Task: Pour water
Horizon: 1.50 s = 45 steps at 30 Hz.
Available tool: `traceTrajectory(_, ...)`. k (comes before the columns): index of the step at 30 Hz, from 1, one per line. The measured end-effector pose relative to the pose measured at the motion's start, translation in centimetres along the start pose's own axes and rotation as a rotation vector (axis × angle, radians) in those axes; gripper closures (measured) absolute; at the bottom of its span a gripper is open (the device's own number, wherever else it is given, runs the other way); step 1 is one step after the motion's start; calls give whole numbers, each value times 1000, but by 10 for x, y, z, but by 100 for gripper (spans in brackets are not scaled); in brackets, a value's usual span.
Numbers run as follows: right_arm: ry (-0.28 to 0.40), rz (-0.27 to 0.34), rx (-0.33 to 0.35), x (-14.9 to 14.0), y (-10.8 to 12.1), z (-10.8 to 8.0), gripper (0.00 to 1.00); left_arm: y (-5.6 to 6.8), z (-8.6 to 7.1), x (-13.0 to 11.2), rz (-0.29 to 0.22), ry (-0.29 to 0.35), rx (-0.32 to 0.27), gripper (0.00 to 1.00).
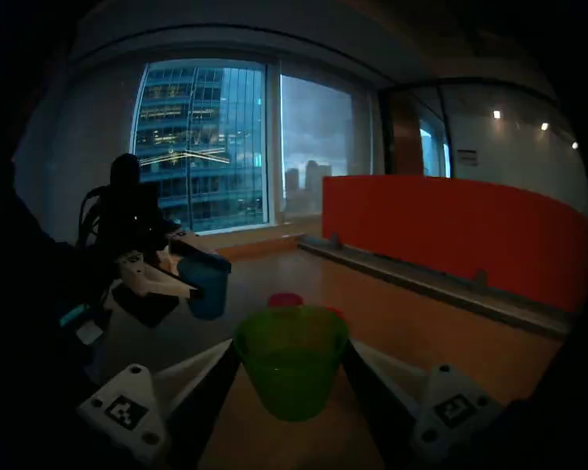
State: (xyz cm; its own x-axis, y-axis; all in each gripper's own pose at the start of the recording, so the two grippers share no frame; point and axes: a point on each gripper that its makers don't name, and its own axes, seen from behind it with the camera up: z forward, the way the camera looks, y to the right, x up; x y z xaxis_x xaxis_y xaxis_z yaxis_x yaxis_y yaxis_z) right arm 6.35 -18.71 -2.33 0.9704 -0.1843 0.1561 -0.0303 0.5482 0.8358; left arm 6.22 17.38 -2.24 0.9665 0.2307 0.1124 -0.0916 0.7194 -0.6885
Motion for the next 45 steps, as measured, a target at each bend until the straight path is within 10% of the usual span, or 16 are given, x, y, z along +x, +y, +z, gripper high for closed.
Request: traceTrajectory(45, -299, -19, 42, -90, 7, 3, 9, 16, 5, -115, 45, -355, -106, 11)
